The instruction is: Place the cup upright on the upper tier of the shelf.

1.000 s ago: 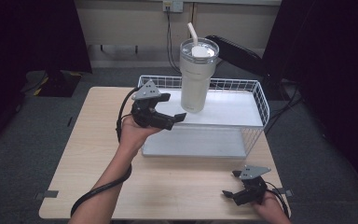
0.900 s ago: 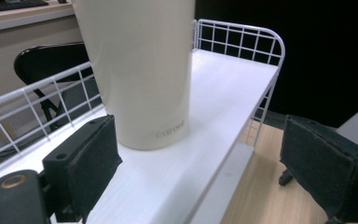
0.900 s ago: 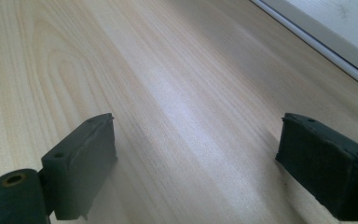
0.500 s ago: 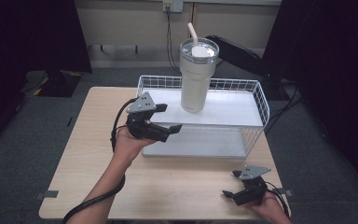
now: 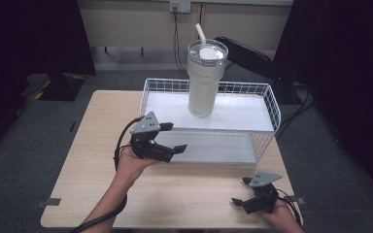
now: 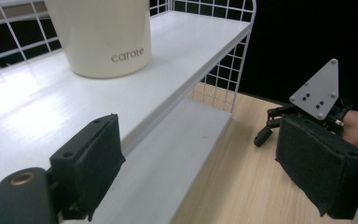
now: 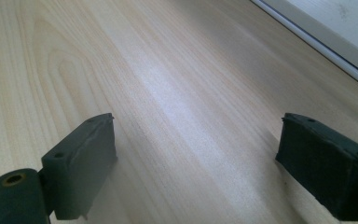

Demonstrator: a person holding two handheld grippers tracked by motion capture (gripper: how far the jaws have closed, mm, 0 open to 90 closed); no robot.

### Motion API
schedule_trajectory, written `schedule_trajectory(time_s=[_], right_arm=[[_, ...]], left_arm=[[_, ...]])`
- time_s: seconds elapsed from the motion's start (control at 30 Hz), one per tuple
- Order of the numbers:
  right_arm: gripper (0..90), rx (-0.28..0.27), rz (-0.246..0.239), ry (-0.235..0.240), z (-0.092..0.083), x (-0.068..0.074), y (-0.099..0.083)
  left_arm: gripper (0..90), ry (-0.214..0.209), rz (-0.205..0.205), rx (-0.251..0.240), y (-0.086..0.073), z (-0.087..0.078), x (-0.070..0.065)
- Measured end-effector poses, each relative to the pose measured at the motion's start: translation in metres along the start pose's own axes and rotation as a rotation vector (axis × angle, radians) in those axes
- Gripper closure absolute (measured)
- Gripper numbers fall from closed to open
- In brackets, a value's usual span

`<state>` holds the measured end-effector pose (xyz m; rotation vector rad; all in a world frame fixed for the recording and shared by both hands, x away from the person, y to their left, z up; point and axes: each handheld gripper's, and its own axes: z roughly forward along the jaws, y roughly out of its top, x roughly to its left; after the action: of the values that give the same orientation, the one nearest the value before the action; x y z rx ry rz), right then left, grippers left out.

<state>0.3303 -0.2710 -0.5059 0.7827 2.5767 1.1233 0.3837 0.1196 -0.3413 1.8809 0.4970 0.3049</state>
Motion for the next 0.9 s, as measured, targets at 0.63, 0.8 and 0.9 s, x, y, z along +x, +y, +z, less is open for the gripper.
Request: schedule_trajectory(time_s=[0.63, 0.8, 0.9], right_arm=[[10.7, 0.0, 0.006, -0.005, 0.0, 0.0, 0.0], [10.7, 0.0, 0.007, -0.007, 0.0, 0.0, 0.0], [10.7, 0.0, 0.007, -0.007, 0.0, 0.0, 0.0]], left_arm=[[14.9, 0.022, -0.045, 0.024, -0.042, -0.013, 0.004], [14.9, 0.024, -0.06, 0.041, -0.057, -0.014, 0.005], [14.9, 0.023, -0.07, 0.044, -0.062, -0.015, 0.005]])
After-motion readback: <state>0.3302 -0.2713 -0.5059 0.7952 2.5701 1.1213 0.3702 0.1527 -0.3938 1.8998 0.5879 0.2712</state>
